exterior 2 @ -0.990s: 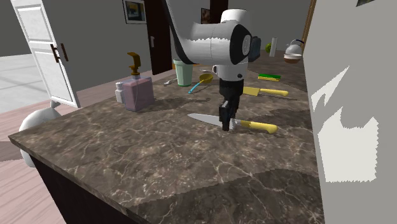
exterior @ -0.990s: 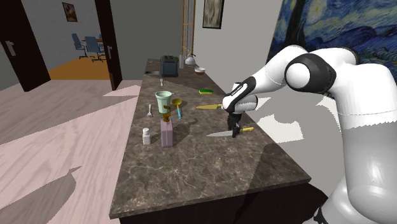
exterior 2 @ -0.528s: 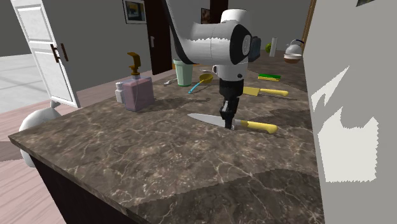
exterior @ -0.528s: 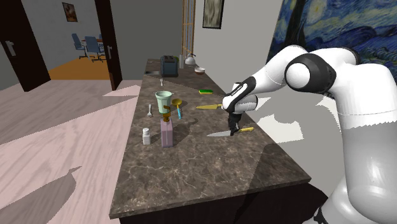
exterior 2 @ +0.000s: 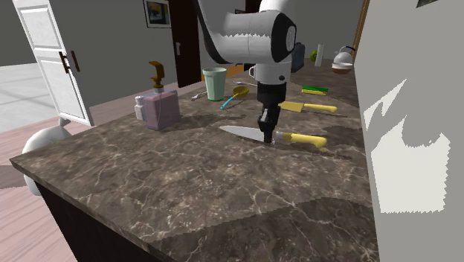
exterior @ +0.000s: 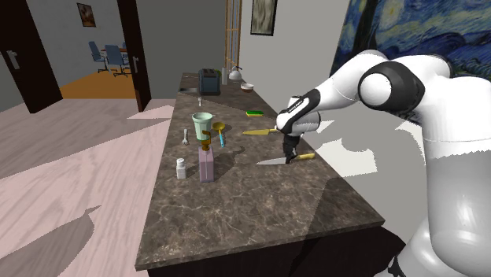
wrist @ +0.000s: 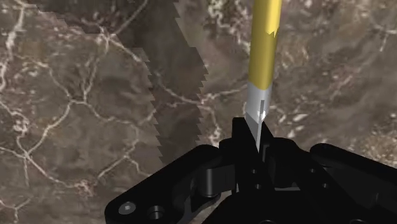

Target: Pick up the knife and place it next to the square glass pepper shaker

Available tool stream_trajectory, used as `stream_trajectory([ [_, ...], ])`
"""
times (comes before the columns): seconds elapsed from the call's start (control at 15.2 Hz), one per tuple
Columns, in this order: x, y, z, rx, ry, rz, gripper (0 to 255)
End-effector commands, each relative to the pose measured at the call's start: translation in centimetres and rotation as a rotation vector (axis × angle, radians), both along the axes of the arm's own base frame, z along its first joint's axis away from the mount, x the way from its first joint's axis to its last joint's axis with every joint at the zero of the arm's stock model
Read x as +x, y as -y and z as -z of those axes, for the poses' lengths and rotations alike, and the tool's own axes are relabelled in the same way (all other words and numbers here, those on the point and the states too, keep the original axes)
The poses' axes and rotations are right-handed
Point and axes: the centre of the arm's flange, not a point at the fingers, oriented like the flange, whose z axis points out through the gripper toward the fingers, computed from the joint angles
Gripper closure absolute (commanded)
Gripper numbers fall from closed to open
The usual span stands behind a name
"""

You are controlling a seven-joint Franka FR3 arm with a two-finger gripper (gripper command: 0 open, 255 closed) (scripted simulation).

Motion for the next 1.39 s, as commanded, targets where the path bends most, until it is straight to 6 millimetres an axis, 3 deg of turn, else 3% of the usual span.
stream_trajectory([
  [0.0, 0.0, -0.1, -1.1, 0.000, 0.000, 0.000, 255],
  [1.32, 0.0, -0.1, -11.7, 0.000, 0.000, 0.000, 255],
])
